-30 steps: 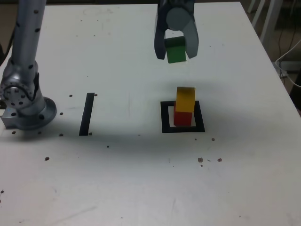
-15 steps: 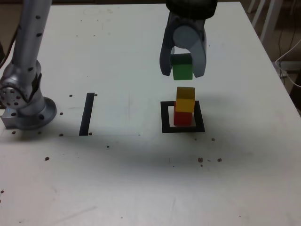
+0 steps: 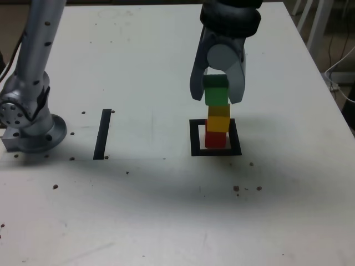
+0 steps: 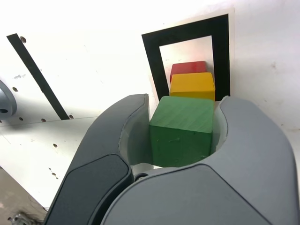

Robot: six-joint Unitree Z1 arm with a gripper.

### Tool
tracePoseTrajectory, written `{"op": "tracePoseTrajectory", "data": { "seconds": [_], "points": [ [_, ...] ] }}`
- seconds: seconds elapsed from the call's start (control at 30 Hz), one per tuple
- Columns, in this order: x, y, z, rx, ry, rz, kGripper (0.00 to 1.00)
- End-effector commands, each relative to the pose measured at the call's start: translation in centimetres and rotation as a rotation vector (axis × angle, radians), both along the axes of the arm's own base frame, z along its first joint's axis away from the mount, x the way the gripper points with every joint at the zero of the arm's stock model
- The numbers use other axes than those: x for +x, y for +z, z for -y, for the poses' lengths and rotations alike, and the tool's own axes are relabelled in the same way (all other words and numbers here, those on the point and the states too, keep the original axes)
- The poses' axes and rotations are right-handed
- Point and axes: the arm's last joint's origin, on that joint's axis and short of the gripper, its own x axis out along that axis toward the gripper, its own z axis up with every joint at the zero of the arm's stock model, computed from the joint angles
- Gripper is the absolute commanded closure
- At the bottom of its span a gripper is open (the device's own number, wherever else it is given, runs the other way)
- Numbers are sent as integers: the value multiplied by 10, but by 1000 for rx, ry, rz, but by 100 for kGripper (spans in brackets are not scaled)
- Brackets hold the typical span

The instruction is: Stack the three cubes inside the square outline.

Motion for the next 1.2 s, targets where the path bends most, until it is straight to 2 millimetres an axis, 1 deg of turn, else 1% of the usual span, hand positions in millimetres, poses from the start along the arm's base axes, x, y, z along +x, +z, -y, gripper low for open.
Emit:
{"op": "tracePoseTrajectory", "data": {
  "seconds": [0.0,0.2,0.77,0.83,0.97,1.03,1.1,1.17],
  "points": [
    [-1,-3,1,0,0,-29,70],
    [1,-8,2,-2,0,-40,70],
    [2,-12,2,-4,1,-42,68],
    [3,-13,2,-4,1,-41,62],
    [3,-14,2,-5,-2,-40,34],
    [3,-15,2,-6,-4,-40,23],
    [3,-15,3,-7,-6,-39,17],
    [3,-15,3,-9,-6,-39,15]
  ]
}}
